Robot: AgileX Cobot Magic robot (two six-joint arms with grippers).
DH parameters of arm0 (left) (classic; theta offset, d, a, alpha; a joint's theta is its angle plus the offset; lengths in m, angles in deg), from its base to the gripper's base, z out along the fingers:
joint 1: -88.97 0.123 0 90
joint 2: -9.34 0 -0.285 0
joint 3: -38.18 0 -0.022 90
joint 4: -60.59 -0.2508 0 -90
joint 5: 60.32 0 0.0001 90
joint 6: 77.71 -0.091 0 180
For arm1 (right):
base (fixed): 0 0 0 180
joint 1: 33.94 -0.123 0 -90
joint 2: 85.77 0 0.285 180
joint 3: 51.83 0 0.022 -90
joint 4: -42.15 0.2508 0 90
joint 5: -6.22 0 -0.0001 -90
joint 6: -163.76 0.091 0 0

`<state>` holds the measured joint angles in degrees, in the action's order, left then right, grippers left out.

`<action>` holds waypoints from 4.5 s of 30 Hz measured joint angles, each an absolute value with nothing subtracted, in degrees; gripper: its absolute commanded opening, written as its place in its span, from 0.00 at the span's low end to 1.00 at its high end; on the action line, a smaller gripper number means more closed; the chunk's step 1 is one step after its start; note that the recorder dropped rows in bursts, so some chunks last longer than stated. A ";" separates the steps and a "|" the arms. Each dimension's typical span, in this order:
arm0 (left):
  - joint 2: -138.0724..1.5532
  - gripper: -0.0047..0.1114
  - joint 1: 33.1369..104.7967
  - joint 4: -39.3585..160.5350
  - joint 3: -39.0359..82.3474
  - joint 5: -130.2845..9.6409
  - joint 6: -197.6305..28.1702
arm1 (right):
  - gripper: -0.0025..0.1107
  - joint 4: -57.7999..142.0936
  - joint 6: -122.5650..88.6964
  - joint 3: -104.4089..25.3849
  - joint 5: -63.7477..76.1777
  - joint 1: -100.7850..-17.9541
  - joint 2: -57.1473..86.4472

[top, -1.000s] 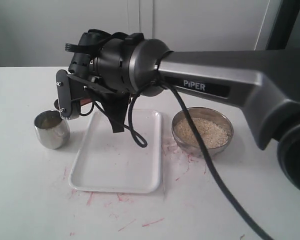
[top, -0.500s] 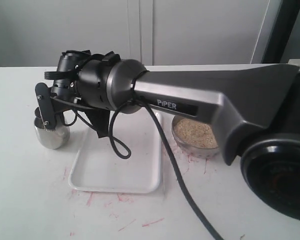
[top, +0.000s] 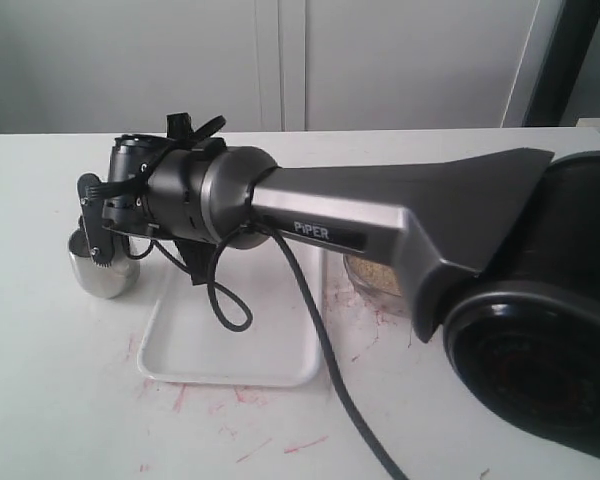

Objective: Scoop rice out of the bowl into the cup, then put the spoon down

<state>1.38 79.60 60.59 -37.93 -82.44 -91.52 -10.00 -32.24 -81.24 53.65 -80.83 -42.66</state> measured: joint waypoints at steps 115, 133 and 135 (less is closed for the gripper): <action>1.38 0.16 79.60 60.59 -37.93 -82.44 -91.52 | 0.02 -47.51 -18.61 -81.24 58.20 -84.34 -46.23; 1.38 0.16 79.60 60.59 -37.93 -82.44 -91.52 | 0.02 -56.45 -16.24 -81.24 61.34 -84.34 -46.23; 1.38 0.16 79.60 60.59 -37.93 -82.44 -91.52 | 0.02 -56.70 -15.59 -81.24 61.34 -84.34 -46.23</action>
<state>1.38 79.60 60.59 -37.93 -82.44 -91.52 -56.70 -15.59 -81.24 61.34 -84.34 -46.23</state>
